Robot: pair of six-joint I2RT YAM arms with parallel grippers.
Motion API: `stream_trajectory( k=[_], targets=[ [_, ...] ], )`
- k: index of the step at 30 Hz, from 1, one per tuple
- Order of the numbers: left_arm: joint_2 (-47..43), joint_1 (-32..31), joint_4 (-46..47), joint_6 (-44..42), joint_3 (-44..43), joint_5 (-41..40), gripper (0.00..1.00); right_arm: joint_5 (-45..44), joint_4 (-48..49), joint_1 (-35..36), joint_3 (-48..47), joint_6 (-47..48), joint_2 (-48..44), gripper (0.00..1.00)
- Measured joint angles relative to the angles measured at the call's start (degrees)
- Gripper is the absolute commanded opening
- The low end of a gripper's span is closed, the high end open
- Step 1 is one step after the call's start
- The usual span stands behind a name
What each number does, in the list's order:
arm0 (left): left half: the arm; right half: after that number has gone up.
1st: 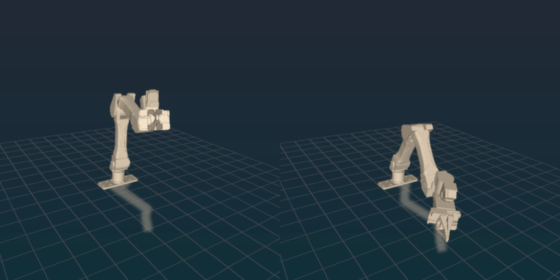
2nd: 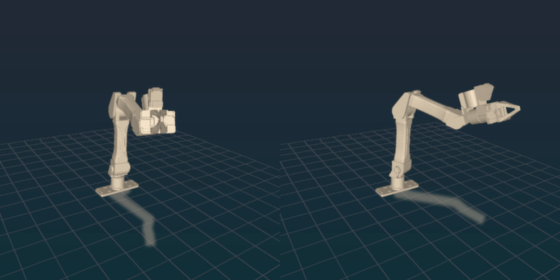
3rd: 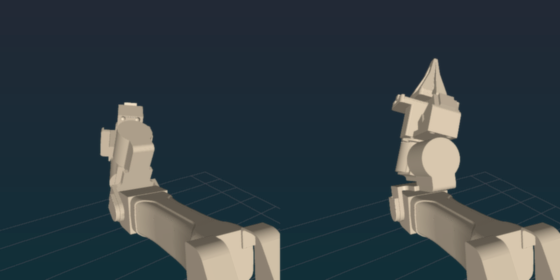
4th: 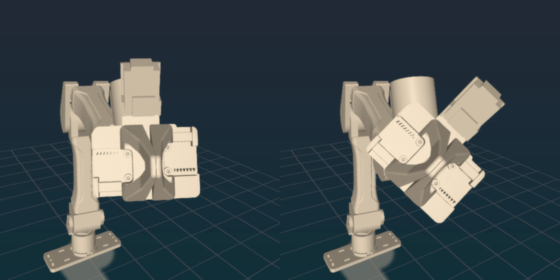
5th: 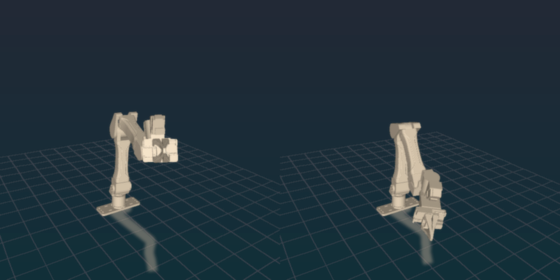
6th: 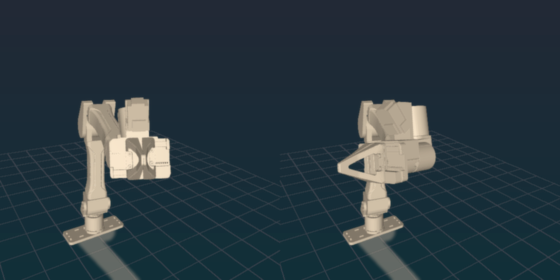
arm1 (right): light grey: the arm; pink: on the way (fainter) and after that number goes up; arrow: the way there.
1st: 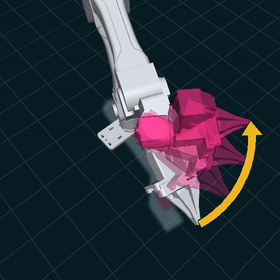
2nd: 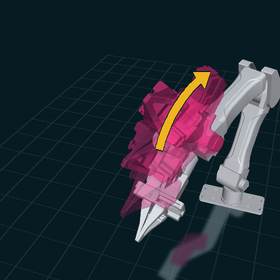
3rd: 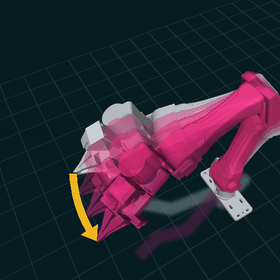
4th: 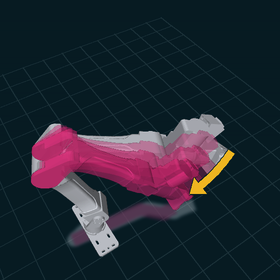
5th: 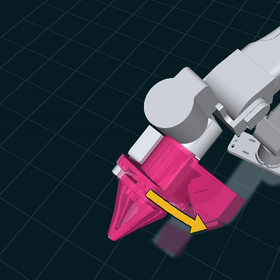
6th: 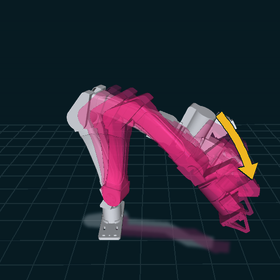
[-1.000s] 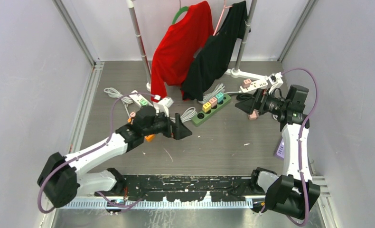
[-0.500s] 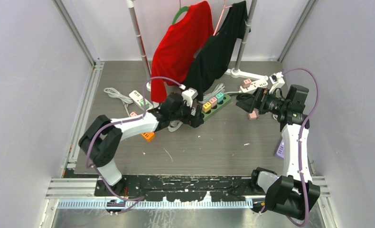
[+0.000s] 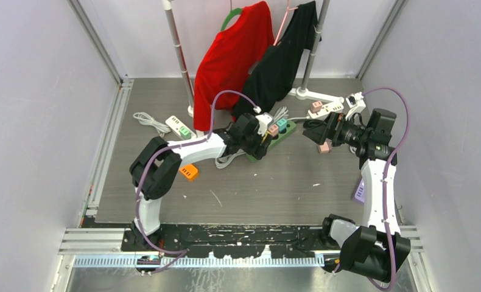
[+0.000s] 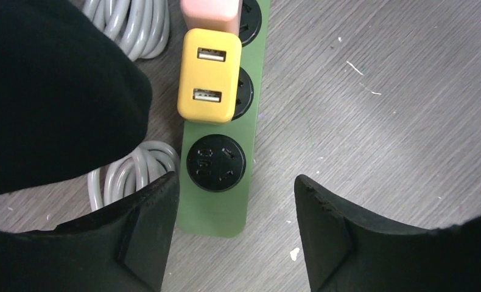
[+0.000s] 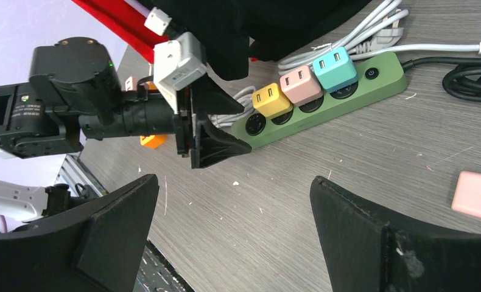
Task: Pull the plug off the socket
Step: Move the socket to the center of the board.
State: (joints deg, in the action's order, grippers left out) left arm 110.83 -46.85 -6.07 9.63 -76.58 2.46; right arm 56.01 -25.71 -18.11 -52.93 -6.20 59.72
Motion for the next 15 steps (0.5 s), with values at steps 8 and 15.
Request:
stream_trajectory(
  k=[8, 15],
  targets=[
    [5.75, -0.07, -4.55, -2.43, -6.86, -0.11, 0.68, 0.00, 0.00, 0.00, 0.00, 0.00, 0.00, 1.00],
    [8.57, -0.07, -7.08, -4.48, -8.85, -0.96, 0.68, 0.00, 0.00, 0.00, 0.00, 0.02, 0.00, 1.00]
  ],
)
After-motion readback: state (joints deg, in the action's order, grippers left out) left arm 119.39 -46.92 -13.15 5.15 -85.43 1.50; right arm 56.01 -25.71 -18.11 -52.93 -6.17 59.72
